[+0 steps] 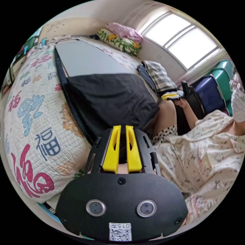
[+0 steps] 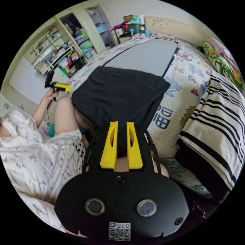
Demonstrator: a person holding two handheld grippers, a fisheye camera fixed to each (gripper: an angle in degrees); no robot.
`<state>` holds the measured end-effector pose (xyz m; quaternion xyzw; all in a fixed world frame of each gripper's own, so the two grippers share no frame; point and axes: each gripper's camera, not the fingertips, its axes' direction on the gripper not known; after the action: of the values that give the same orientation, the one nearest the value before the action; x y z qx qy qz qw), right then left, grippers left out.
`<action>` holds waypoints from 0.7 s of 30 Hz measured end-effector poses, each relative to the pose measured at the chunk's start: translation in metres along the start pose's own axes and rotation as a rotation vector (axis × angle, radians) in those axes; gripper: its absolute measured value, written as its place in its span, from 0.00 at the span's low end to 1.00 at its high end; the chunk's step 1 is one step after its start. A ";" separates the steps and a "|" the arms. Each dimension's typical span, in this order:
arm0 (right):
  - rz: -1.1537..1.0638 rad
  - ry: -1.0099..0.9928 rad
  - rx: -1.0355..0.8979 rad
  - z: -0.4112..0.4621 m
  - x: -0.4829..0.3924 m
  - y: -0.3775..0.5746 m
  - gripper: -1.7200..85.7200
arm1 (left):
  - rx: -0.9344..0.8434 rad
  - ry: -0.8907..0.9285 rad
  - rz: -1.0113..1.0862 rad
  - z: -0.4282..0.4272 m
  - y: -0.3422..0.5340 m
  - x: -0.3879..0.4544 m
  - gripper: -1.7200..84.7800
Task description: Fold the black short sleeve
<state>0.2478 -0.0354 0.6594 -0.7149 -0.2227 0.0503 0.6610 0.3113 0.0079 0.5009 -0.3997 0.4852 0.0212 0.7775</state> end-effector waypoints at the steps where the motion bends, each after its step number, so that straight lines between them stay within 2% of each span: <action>1: 0.042 -0.034 0.036 -0.005 0.016 -0.015 0.11 | 0.065 -0.035 -0.056 -0.003 -0.006 -0.014 0.10; 3: 0.167 -0.097 0.109 -0.006 0.075 -0.076 0.13 | 0.139 -0.074 -0.138 0.002 -0.017 -0.037 0.11; 5: 0.260 -0.076 0.109 0.004 0.116 -0.119 0.14 | 0.217 -0.064 -0.271 0.019 -0.031 -0.078 0.13; 10: 0.418 -0.085 0.086 0.032 0.213 -0.200 0.16 | 0.256 -0.030 -0.462 0.078 -0.045 -0.147 0.15; 14: 0.467 -0.089 0.073 0.047 0.268 -0.218 0.15 | 0.236 -0.059 -0.469 0.122 -0.042 -0.163 0.15; 17: 0.493 -0.188 0.103 0.048 0.299 -0.213 0.11 | 0.232 -0.003 -0.467 0.146 -0.042 -0.168 0.15; 21: 0.556 -0.210 0.170 0.042 0.335 -0.198 0.05 | 0.147 -0.021 -0.417 0.160 -0.054 -0.164 0.10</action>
<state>0.4832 0.1375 0.9204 -0.6815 -0.0807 0.3211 0.6527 0.3653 0.1323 0.6939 -0.4333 0.3841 -0.1715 0.7971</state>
